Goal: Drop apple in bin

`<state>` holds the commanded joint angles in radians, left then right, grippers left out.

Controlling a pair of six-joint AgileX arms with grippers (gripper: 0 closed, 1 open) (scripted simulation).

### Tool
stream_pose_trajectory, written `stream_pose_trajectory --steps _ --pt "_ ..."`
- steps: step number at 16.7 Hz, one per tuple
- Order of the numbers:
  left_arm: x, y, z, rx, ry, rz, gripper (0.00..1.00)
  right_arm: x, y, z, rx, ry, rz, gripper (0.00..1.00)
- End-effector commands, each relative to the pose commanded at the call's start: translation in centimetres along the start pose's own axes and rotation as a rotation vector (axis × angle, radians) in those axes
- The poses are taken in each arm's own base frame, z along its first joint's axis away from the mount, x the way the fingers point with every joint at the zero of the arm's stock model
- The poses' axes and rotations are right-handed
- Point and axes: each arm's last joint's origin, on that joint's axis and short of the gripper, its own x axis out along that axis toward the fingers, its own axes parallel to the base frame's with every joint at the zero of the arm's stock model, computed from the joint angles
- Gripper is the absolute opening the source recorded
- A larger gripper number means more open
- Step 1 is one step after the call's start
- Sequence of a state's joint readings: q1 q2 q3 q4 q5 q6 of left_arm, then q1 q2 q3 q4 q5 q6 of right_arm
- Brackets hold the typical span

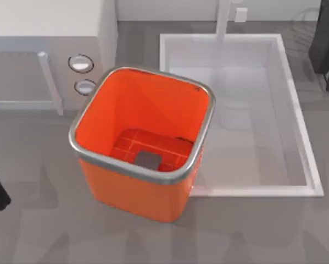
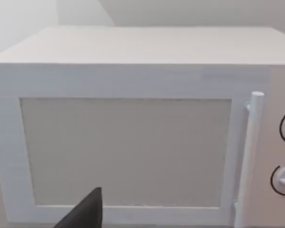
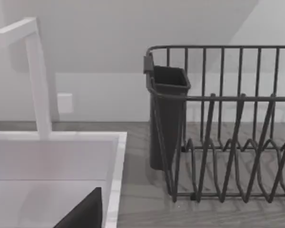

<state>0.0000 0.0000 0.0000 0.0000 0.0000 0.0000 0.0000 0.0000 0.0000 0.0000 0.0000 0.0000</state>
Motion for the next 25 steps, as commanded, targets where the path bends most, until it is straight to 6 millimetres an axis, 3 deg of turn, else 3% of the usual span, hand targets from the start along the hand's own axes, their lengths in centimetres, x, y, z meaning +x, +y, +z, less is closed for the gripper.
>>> stream_pose_trajectory --steps 4,10,13,16,21,25 --pt "0.0 0.0 0.0 0.0 0.0 0.0 1.0 0.0 0.0 0.6 -0.002 0.023 -0.005 1.0" --pt "0.0 0.0 0.0 0.0 0.0 0.0 1.0 1.8 -0.1 5.3 -0.025 0.301 -0.024 1.0" --pt "0.0 0.0 0.0 0.0 0.0 0.0 1.0 5.0 -0.1 7.1 -0.043 0.57 -0.029 1.0" --pt "0.0 0.0 0.0 0.0 0.0 0.0 1.0 9.6 -0.2 7.3 -0.062 0.873 -0.028 1.0" --pt "0.0 0.0 0.0 0.0 0.0 0.0 1.0 17.0 -0.3 5.6 -0.093 1.284 -0.017 1.0" --pt "0.0 0.0 0.0 0.0 0.0 0.0 1.0 21.4 -0.4 3.4 -0.113 1.494 -0.005 1.0"
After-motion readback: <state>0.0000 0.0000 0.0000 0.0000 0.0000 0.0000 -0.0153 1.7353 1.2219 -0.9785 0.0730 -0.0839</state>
